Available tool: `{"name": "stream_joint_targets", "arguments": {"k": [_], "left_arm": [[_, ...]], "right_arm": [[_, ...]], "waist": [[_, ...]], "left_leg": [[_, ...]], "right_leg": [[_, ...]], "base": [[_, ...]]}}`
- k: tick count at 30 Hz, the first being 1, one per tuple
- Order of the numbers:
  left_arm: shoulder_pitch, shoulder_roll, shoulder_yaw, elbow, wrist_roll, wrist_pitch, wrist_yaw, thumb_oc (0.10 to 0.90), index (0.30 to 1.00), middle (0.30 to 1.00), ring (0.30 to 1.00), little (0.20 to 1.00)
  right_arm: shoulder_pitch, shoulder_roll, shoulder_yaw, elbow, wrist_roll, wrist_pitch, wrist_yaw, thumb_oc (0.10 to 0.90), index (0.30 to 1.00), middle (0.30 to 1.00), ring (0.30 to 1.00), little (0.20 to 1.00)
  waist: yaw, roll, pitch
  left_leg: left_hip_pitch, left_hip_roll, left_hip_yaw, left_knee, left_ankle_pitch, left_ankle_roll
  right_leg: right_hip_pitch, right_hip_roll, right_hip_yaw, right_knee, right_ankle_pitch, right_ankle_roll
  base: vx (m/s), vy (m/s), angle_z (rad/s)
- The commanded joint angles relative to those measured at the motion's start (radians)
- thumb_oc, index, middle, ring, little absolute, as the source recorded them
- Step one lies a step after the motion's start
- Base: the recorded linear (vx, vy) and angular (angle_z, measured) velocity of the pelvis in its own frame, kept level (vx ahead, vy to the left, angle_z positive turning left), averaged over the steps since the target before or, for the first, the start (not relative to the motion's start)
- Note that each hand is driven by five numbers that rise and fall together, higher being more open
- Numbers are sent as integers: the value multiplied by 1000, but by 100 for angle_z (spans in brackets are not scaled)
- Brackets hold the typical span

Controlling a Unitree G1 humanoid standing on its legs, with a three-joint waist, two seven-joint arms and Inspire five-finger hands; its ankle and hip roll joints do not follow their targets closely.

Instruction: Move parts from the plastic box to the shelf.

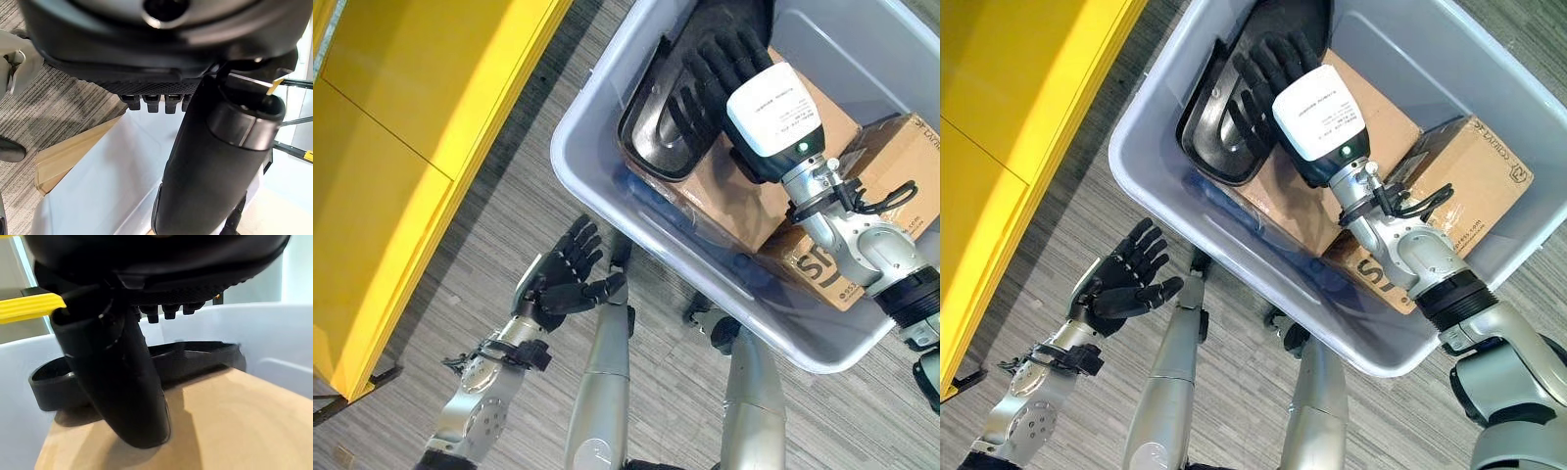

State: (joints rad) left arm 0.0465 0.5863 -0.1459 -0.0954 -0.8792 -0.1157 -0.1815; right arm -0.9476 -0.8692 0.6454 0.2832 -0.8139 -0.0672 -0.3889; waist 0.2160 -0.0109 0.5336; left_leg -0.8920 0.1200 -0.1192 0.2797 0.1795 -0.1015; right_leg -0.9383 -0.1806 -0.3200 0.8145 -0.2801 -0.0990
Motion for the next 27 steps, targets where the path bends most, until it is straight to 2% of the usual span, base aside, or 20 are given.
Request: {"name": "stream_joint_targets", "arguments": {"k": [1, 10, 12, 15, 20, 27], "left_arm": [[-1, -6, -28, -98, -6, -66, -14, 900, 1000, 1000, 1000, 1000], [-16, -9, -42, -84, -14, -77, -14, 900, 1000, 1000, 1000, 1000], [-12, -6, -40, -83, -21, -81, -21, 900, 1000, 1000, 1000, 1000], [-8, -2, -41, -86, -24, -85, -25, 900, 1000, 1000, 1000, 1000], [-3, 3, -38, -83, -25, -86, -29, 900, 1000, 1000, 1000, 1000], [-3, 11, -39, -78, -26, -90, -35, 900, 1000, 1000, 1000, 1000]], "right_arm": [[-133, -57, 47, 10, 36, 56, -16, 900, 1000, 1000, 1000, 1000], [-184, -47, 84, 98, 33, 43, -28, 900, 1000, 1000, 1000, 1000], [-194, -55, 97, 107, -24, 21, -2, 900, 1000, 1000, 1000, 1000], [-218, -73, 147, 121, -67, 24, 18, 900, 1000, 1000, 1000, 1000], [-242, -86, 187, 150, -9, 35, 59, 900, 1000, 1000, 1000, 1000], [-271, -96, 225, 211, -21, 39, 56, 900, 1000, 1000, 1000, 1000]], "waist": [[7, 85, -14], [11, 96, -14], [13, 96, -14], [19, 94, -14], [25, 93, -14], [33, 93, -14]], "left_leg": [[42, 23, 29, -79, 9, 26], [28, 21, 30, -86, 16, 22], [26, 21, 30, -87, 16, 20], [21, 23, 28, -86, 18, 20], [14, 24, 28, -88, 22, 18], [-7, 22, 20, -84, 27, 16]], "right_leg": [[29, 66, 59, 81, -25, 78], [12, 65, 57, 78, -23, 76], [11, 62, 56, 75, -23, 76], [9, 58, 50, 71, -21, 75], [9, 57, 45, 68, -20, 74], [-3, 57, 40, 68, -18, 74]], "base": [[-13, 34, -2], [-6, 10, -1], [-13, 16, 1], [-11, 10, -2], [0, 0, 0], [0, 0, 0]]}}
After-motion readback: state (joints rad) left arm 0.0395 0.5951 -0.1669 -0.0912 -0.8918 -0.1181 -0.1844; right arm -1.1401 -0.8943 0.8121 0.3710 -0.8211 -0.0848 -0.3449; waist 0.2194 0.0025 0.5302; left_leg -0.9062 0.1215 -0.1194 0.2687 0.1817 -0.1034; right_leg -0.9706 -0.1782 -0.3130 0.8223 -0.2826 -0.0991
